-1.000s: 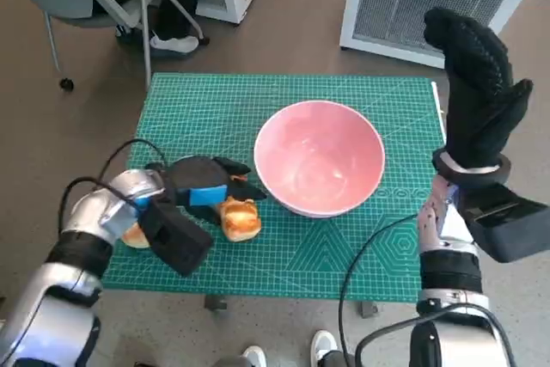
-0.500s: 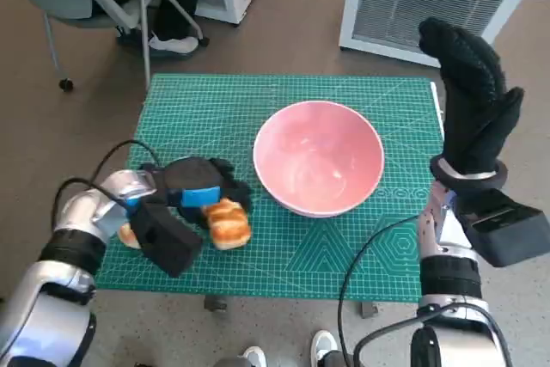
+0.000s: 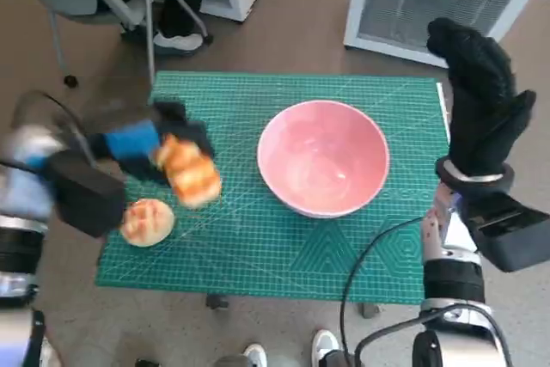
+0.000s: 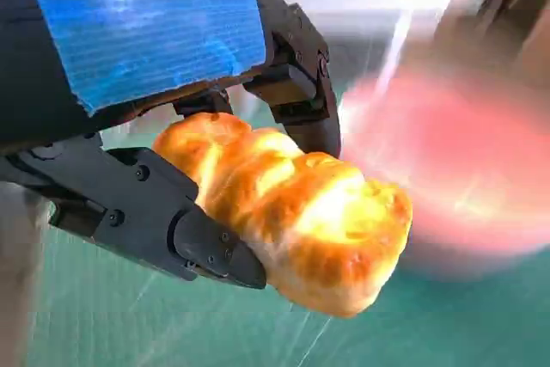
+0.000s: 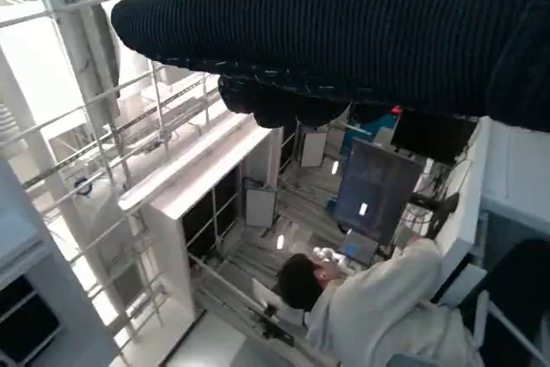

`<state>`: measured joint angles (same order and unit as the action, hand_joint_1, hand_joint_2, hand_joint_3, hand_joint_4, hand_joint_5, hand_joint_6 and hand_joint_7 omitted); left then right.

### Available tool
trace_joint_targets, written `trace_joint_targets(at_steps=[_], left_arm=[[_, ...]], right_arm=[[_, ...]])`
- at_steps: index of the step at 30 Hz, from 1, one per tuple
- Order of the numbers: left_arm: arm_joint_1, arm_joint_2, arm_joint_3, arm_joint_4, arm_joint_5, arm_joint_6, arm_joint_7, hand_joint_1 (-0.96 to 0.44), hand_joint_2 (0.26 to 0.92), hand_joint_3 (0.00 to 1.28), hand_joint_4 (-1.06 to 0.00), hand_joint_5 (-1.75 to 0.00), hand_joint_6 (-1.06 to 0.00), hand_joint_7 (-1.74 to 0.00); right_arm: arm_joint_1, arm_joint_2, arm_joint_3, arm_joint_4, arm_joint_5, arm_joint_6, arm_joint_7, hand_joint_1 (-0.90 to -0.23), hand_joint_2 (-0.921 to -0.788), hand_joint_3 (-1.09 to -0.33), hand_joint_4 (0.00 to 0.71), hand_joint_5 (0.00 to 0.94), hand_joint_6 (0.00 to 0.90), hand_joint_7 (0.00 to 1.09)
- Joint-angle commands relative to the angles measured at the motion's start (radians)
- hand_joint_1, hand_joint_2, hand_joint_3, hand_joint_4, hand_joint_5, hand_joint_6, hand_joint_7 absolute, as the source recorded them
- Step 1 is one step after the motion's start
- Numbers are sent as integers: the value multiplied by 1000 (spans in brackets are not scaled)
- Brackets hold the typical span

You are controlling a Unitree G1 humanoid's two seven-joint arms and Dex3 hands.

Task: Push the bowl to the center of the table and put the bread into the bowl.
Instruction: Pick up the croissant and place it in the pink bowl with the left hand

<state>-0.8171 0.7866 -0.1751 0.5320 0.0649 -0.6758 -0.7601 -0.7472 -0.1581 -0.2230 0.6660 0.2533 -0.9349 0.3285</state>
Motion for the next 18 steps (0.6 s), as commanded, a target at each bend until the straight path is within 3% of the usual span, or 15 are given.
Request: trace_joint_targets(at_steps=[1,10,18], left_arm=[[-64,-92,19,-64,-39,-23,22,1,920,101,-524,-1243,-720,-1151],[-252,-251,-66,47,122,-109,82,0,921,108,-523,-1247,-702,-1173],[-384,-372,-165,239,299,-113,160,0,921,105,-528,-1214,-706,-1194]], right_arm=[[23,-1,1,-4,19,13,13,-584,-921,-897,-1,500,-1,719],[7,6,10,1,12,6,11,-567,-921,-904,-1,503,-1,733],[8,14,22,0,8,-7,15,-578,-921,-906,-1,504,-1,738]])
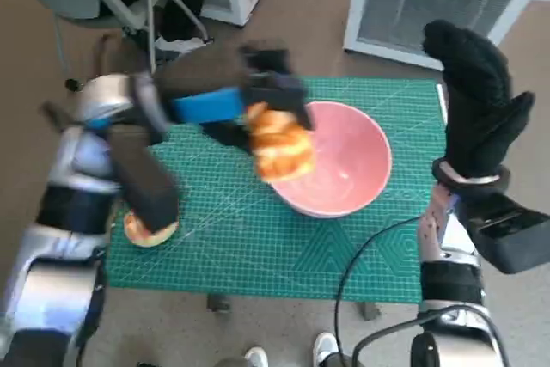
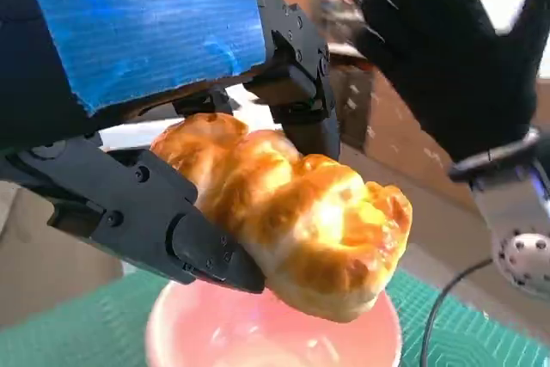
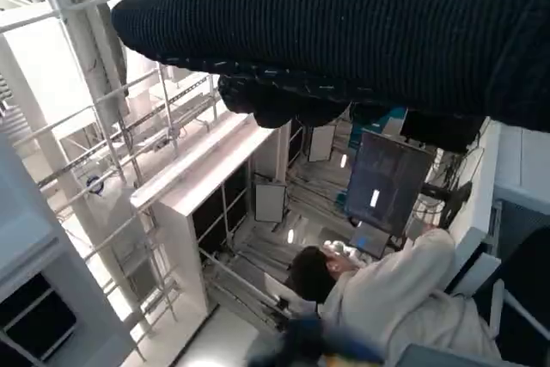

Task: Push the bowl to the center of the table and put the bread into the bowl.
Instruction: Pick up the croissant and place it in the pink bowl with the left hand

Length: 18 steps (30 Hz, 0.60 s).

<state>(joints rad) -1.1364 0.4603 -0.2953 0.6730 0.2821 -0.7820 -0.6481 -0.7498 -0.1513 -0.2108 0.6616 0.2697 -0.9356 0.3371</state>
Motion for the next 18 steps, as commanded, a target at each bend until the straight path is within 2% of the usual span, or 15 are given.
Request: trace_joint_targets(at_steps=[1,6,10,12,13,14,15,18], left_arm=[[-78,-59,-59,127,109,-1,70,0,921,105,-529,-1212,-706,-1194],[-121,-120,-122,262,227,36,178,0,921,96,-552,-1202,-701,-1188],[-140,-158,-157,352,275,95,214,-1,921,111,-557,-1187,-662,-1236],[-145,-175,-168,391,284,137,195,-1,921,188,-464,-1266,-583,-1329],[-147,-181,-172,405,285,155,182,-15,906,187,-407,-1084,-499,-1184],[-148,-187,-179,416,289,183,157,-39,900,156,-376,-717,-434,-863],[-148,-190,-184,424,291,203,140,-55,891,112,-284,-459,-357,-582],[-149,-199,-204,424,307,269,99,-82,866,40,-128,-150,-251,-207]], right_arm=[[12,7,10,6,-5,-10,10,-578,-921,-906,-1,504,-1,738],[12,8,12,13,18,-17,33,-582,-921,-902,-1,504,-1,736],[15,9,14,13,19,-22,39,-585,-921,-899,-1,504,-1,735],[19,9,15,9,18,-24,40,-586,-921,-897,-1,504,-1,734],[21,9,15,7,17,-24,40,-586,-921,-896,-1,504,-1,734],[23,9,16,5,16,-25,40,-586,-921,-896,-1,504,-1,733],[24,9,16,3,16,-26,40,-586,-921,-895,-1,505,-1,731],[29,9,16,-1,20,-26,42,-586,-921,-892,-1,505,-1,723]])
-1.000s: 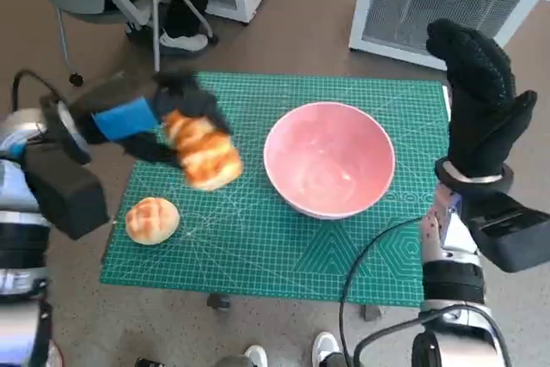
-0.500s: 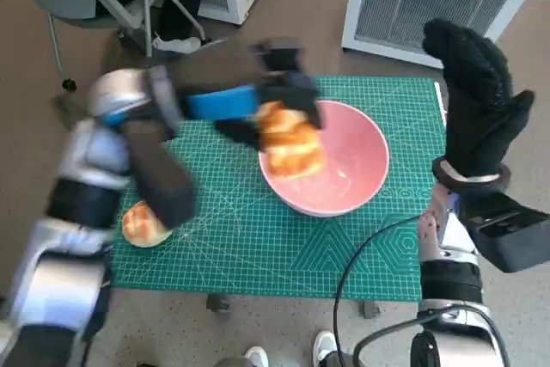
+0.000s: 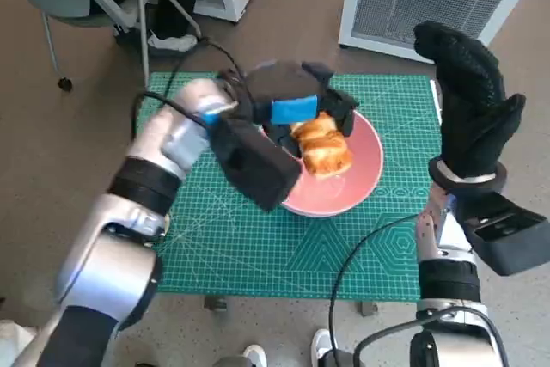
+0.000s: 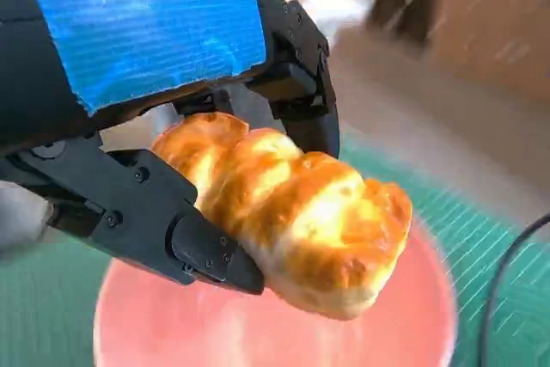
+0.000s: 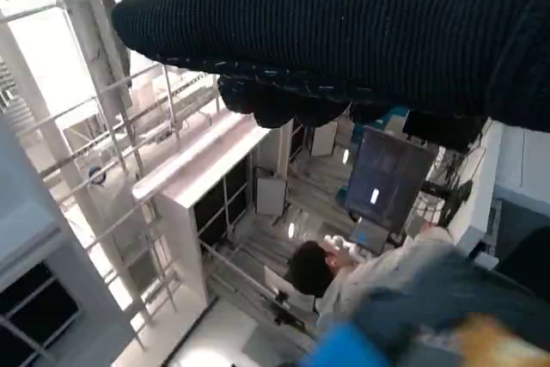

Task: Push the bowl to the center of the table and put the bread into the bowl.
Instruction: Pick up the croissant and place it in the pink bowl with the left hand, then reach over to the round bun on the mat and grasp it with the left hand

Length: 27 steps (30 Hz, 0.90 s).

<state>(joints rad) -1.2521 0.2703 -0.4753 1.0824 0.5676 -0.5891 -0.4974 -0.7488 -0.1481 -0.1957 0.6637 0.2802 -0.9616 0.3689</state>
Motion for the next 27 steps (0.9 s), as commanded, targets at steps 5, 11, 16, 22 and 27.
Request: trace_joint_targets(at_steps=[5,11,16,22,27], left_arm=[[-13,7,-26,-39,24,121,-89,-122,823,7,-36,-25,-212,-51],[29,61,-18,-133,21,93,-80,-184,801,1,-3,-1,-191,-9],[87,139,39,-269,-47,80,-130,-200,799,0,0,1,-187,-4],[208,283,144,-517,-183,98,-250,-185,800,1,-6,-3,-199,-8],[334,412,238,-692,-281,137,-326,-175,805,3,-23,-8,-213,-14]], right_arm=[[34,6,2,-16,14,8,12,-587,-921,-889,-1,504,-1,716],[44,10,6,-37,14,20,9,-586,-921,-889,-1,503,-1,712],[58,17,8,-63,14,31,4,-587,-921,-888,-1,502,-1,711],[77,25,10,-95,21,46,6,-590,-921,-879,-1,487,-1,710],[96,28,14,-128,26,57,7,-591,-921,-872,-1,474,-1,713]])
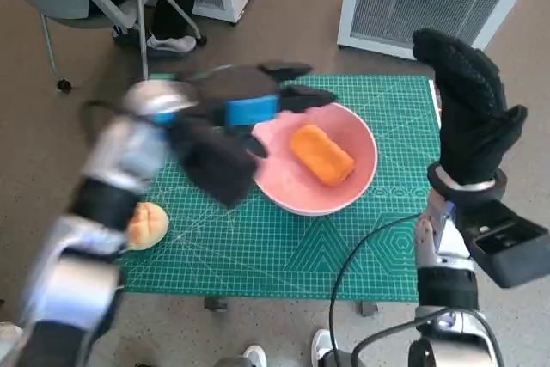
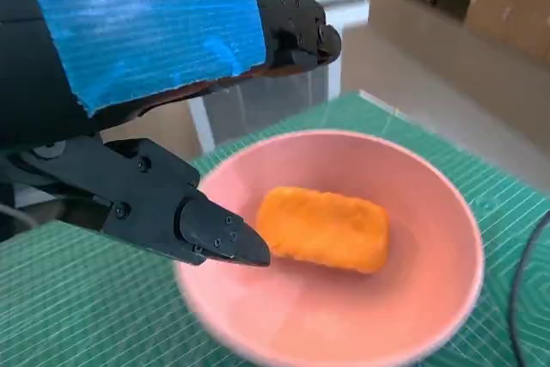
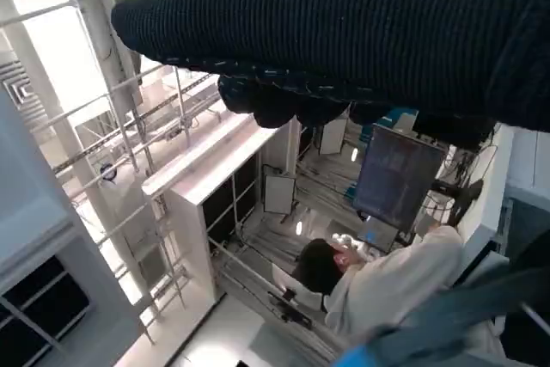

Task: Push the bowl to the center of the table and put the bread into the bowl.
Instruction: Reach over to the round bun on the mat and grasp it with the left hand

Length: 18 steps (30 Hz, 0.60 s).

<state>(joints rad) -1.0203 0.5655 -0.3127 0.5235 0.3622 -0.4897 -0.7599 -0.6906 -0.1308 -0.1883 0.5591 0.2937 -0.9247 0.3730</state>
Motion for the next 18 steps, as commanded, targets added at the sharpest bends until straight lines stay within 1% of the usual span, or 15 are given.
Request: trace_joint_targets(at_steps=[1,6,11,15,18], left_arm=[[134,148,99,-168,-99,51,-79,-172,805,3,-25,-9,-215,-15],[272,274,200,-311,-166,105,-120,-163,808,3,-56,-17,-259,-33],[433,379,311,-394,-205,98,-110,-170,809,2,-95,-23,-289,-40],[559,429,385,-430,-221,92,-97,-178,807,1,-123,-23,-307,-40],[640,450,423,-451,-219,93,-84,-179,807,0,-140,-21,-320,-40]], right_arm=[[41,11,8,-30,13,22,3,-591,-921,-872,-1,473,-1,713],[55,12,13,-61,10,31,-2,-581,-921,-871,-1,471,-1,715],[63,9,15,-87,20,40,2,-577,-921,-870,-1,470,-1,716],[69,9,17,-104,33,46,9,-579,-921,-867,-1,470,-1,717],[67,8,16,-104,41,45,16,-581,-921,-864,-1,471,-1,716]])
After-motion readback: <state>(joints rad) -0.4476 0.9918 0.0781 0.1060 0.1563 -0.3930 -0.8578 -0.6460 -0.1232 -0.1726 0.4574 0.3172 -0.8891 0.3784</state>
